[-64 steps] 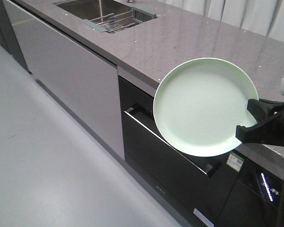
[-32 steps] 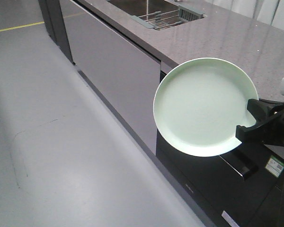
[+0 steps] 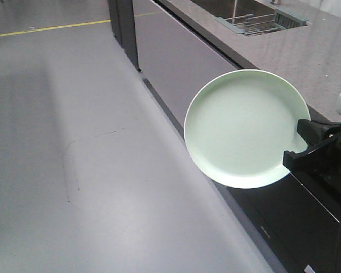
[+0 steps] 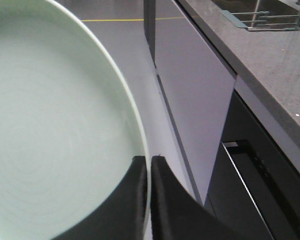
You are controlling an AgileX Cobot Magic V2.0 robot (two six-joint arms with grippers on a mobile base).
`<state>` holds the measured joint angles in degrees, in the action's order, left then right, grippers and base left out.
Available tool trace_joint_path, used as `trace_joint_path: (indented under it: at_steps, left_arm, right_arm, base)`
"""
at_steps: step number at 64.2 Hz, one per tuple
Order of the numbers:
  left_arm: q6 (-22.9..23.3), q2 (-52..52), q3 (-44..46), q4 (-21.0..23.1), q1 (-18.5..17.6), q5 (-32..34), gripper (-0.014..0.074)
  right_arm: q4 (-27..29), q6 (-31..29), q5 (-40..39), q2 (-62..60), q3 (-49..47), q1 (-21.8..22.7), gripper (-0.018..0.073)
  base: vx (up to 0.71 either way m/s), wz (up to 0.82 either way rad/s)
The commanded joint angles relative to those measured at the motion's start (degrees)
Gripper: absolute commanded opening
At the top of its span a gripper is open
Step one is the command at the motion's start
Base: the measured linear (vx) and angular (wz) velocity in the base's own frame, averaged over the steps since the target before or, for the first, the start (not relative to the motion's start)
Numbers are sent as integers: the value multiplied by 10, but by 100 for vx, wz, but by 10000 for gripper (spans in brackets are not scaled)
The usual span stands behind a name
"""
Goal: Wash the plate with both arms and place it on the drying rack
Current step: 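Hold the plate in the right gripper while the base turns away, then hold the plate in the right gripper while driving down the aisle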
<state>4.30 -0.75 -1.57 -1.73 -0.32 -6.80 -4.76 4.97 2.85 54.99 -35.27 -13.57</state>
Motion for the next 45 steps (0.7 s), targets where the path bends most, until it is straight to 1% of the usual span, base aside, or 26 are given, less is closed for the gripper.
trace_joint_path:
  at_steps: [1,45]
  left_arm:
    - [6,-8,-9,5,-3,40,-6]
    - [6,-8,-9,5,-3,40,-6]
  right_arm:
    - [-4,-4,-45,-8,-17,3,-10]
    - [-4,-4,-45,-8,-17,3,-10]
  base:
    - [-7,38]
    - [-6,39]
